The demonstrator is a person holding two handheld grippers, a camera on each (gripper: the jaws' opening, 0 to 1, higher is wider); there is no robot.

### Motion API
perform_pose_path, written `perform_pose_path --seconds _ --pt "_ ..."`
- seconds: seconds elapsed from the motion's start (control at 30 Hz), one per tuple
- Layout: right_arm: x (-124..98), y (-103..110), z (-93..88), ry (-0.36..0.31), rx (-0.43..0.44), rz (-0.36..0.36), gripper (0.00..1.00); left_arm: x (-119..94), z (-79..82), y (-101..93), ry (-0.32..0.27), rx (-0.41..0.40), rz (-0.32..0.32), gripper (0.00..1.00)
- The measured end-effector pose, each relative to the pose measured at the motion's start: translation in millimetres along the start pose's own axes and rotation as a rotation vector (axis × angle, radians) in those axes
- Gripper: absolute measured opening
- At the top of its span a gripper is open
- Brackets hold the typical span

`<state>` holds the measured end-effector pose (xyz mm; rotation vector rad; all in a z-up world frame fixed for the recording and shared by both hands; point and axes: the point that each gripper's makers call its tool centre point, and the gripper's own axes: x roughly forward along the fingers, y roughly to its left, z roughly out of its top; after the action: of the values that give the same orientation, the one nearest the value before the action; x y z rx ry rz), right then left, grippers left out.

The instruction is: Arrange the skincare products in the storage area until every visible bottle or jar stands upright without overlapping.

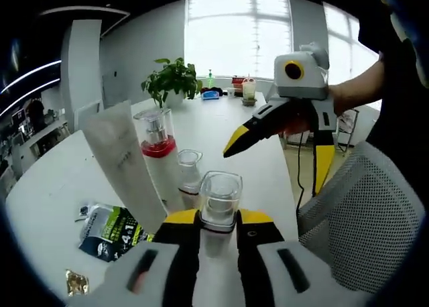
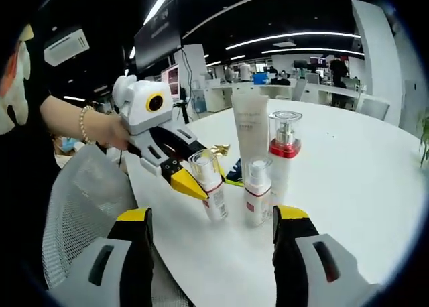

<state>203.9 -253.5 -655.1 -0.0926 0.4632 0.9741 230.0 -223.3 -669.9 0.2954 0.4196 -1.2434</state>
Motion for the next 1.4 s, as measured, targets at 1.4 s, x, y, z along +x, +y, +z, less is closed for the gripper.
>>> perform_pose_path --seconds 1.4 --pt "-0.9 -10.7 -13.1 0.030 0.062 -0.033 0.73 16.8 -33.3 22.8 0.032 -0.054 -0.032 0.14"
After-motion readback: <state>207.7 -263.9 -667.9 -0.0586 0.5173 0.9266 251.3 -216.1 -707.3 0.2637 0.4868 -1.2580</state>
